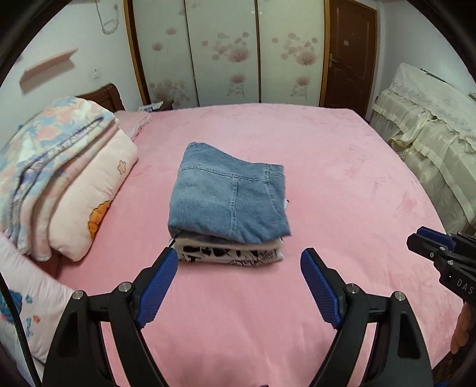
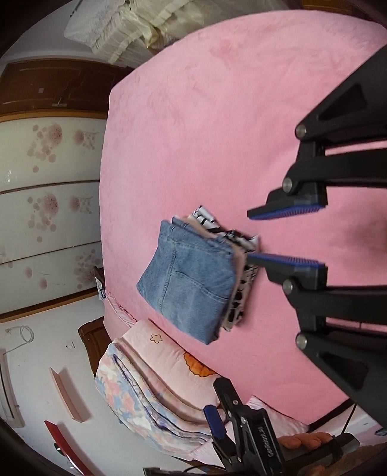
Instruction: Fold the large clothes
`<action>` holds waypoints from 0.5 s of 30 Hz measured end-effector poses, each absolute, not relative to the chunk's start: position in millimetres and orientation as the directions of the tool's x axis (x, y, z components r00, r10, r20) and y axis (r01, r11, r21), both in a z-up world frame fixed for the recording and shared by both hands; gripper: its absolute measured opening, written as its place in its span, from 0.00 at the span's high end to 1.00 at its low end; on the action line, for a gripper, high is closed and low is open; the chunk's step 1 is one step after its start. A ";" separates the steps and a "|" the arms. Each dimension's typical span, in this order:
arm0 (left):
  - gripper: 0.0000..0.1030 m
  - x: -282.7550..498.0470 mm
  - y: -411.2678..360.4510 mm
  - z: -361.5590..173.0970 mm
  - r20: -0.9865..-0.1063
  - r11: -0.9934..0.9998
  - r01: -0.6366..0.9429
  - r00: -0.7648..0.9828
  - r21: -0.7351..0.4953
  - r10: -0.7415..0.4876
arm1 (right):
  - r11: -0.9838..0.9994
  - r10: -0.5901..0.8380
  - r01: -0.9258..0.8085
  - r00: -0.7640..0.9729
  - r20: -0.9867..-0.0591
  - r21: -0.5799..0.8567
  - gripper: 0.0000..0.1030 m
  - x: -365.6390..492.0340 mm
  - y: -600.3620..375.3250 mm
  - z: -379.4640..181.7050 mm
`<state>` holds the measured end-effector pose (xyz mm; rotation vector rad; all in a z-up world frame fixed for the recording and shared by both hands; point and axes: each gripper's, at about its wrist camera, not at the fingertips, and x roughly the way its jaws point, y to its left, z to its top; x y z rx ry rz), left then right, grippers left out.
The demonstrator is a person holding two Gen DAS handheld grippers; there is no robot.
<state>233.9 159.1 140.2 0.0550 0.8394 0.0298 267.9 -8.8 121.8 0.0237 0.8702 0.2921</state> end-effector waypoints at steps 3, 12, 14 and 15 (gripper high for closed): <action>0.19 199.6 140.4 150.6 -0.733 0.998 0.020 0.679 0.058 0.029 | 0.961 0.258 -0.245 0.617 -0.744 0.131 0.71 233.4 -23.6 134.2; 0.18 108.5 86.5 161.2 -0.725 0.998 0.055 0.688 0.030 -0.016 | 0.954 0.267 -0.277 0.628 -0.730 0.111 0.71 140.9 -53.4 150.8; 0.18 95.0 77.4 159.1 -0.722 0.998 0.048 0.691 0.036 -0.008 | 0.954 0.257 -0.286 0.635 -0.728 0.086 0.71 122.2 -55.2 148.2; 0.18 86.4 71.9 156.6 -0.720 0.998 0.042 0.694 0.037 -0.003 | 0.953 0.255 -0.291 0.639 -0.726 0.079 0.71 113.5 -56.1 147.2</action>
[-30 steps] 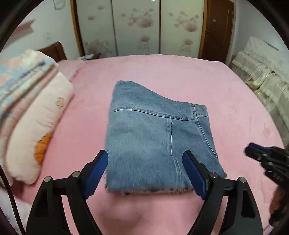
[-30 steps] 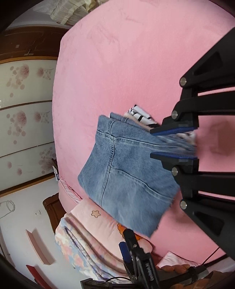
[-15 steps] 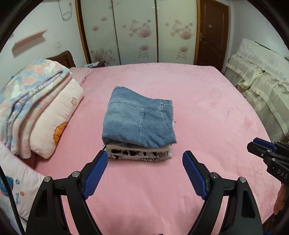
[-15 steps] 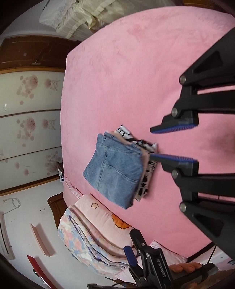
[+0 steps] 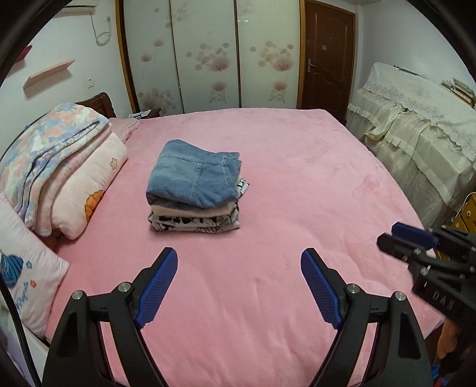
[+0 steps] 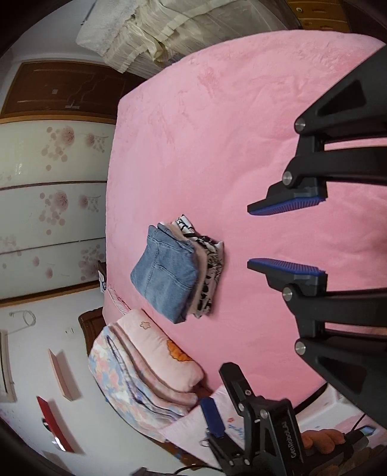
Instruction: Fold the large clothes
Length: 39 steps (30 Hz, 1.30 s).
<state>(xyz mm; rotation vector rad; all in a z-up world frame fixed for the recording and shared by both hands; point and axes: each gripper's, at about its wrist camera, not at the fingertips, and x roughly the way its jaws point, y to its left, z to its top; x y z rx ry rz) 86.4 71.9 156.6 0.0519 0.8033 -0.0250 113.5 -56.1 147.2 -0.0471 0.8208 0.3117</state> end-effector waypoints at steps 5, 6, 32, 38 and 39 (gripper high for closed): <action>0.18 59.0 54.6 142.6 -0.715 0.999 0.024 0.699 0.028 0.003 | 0.956 0.257 -0.282 0.659 -0.707 0.084 0.71 76.6 -67.8 138.7; 0.18 53.4 50.1 139.0 -0.713 0.999 0.021 0.702 0.029 0.006 | 0.957 0.254 -0.275 0.661 -0.706 0.086 0.71 71.9 -70.5 137.5; 0.18 -19.0 8.5 72.6 -0.733 0.999 -0.019 0.680 -0.038 -0.015 | 0.991 0.127 -0.118 0.759 -0.639 0.056 0.51 -28.1 -121.7 75.8; 0.18 -23.4 0.4 62.2 -0.739 1.000 -0.014 0.674 -0.026 -0.010 | 0.992 0.127 -0.109 0.743 -0.657 0.068 0.51 -37.6 -126.6 57.1; 0.18 -23.6 0.0 61.0 -0.743 0.999 -0.011 0.670 -0.029 -0.014 | 0.991 0.130 -0.108 0.738 -0.662 0.074 0.51 -38.1 -127.6 54.4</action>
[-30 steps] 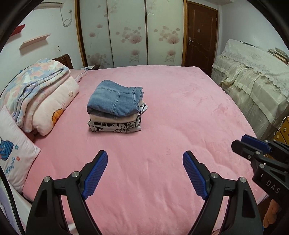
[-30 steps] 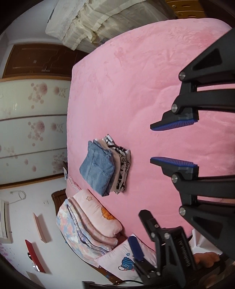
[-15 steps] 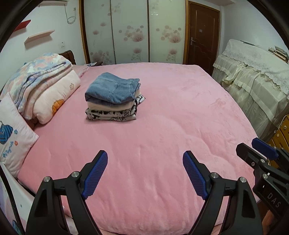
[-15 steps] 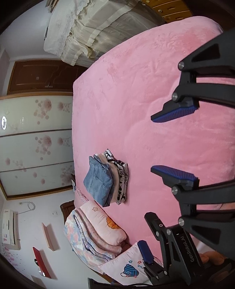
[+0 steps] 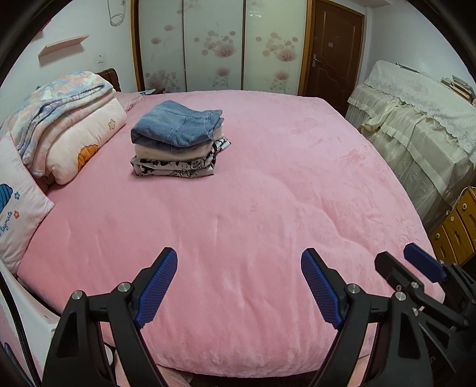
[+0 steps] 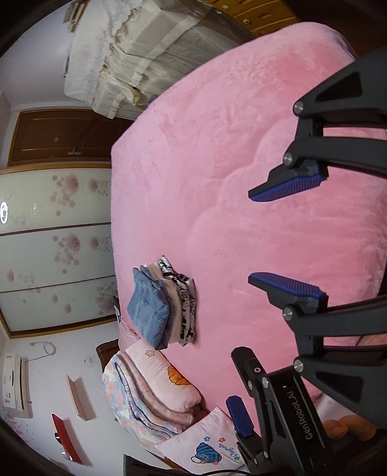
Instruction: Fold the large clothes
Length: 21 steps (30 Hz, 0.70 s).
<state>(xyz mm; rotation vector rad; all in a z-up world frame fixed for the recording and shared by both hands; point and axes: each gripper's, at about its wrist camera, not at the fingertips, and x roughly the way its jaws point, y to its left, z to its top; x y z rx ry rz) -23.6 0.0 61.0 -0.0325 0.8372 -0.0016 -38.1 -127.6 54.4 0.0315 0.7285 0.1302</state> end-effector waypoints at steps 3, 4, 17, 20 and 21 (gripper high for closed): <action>0.18 -22.9 -2.1 57.9 -0.745 1.000 -0.011 0.667 -0.020 -0.007 | 0.991 0.130 -0.101 0.728 -0.673 0.083 0.51 -39.9 -131.7 47.9; 0.18 -23.2 -3.4 57.1 -0.744 1.000 -0.009 0.668 -0.015 -0.005 | 0.992 0.129 -0.098 0.725 -0.676 0.084 0.51 -40.0 -132.7 46.7; 0.18 -28.7 -14.5 48.1 -0.759 1.000 0.017 0.651 -0.009 -0.018 | 0.991 0.136 -0.097 0.717 -0.683 0.095 0.51 -40.7 -140.1 42.5; 0.18 -29.3 -16.1 47.7 -0.757 1.000 0.014 0.653 -0.004 -0.012 | 0.991 0.132 -0.096 0.719 -0.683 0.091 0.51 -40.8 -139.3 42.0; 0.18 -29.7 -16.7 47.4 -0.757 1.000 0.013 0.654 -0.001 -0.010 | 0.991 0.132 -0.096 0.718 -0.683 0.091 0.51 -40.8 -139.2 41.9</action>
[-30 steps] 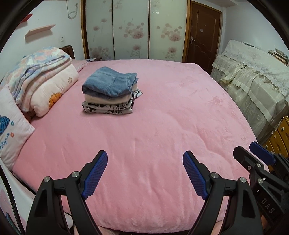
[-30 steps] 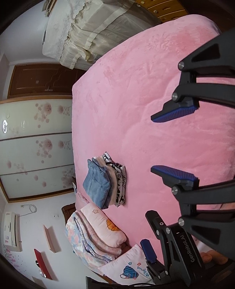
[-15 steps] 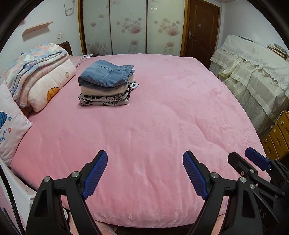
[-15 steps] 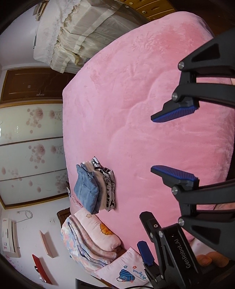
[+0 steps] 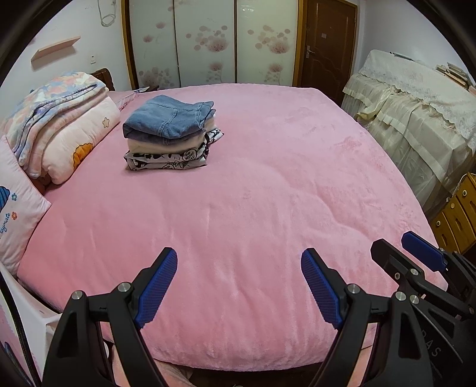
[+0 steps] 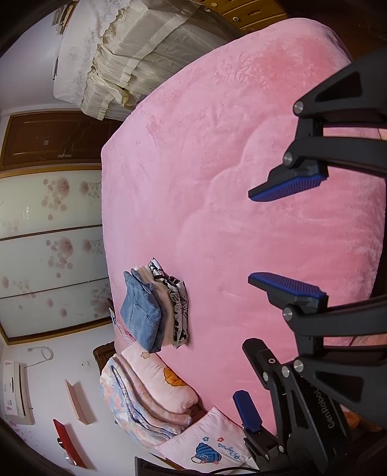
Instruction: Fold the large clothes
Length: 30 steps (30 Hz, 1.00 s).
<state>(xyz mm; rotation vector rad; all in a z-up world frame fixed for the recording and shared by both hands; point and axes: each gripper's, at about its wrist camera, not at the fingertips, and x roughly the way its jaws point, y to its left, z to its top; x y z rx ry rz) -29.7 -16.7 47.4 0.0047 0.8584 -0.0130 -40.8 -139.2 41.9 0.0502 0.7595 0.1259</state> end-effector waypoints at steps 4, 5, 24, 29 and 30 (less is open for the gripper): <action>0.18 -30.1 -16.8 46.6 -0.760 1.000 0.011 0.650 -0.001 -0.008 | 0.991 0.132 -0.097 0.716 -0.685 0.089 0.51 -40.2 -138.2 41.6; 0.18 -30.0 -16.7 46.3 -0.761 1.000 0.010 0.649 -0.001 -0.008 | 0.991 0.131 -0.098 0.716 -0.686 0.087 0.51 -40.1 -138.3 41.6; 0.18 -30.0 -13.8 43.3 -0.763 1.000 -0.004 0.646 0.005 0.006 | 0.991 0.132 -0.102 0.713 -0.689 0.085 0.51 -39.3 -137.9 39.0; 0.18 -31.1 -13.6 41.7 -0.763 1.000 -0.009 0.646 0.007 0.011 | 0.991 0.131 -0.101 0.712 -0.690 0.083 0.51 -39.4 -137.5 38.8; 0.18 -31.1 -13.5 42.0 -0.763 1.000 -0.010 0.646 0.007 0.012 | 0.991 0.131 -0.101 0.713 -0.689 0.084 0.51 -39.4 -137.4 38.9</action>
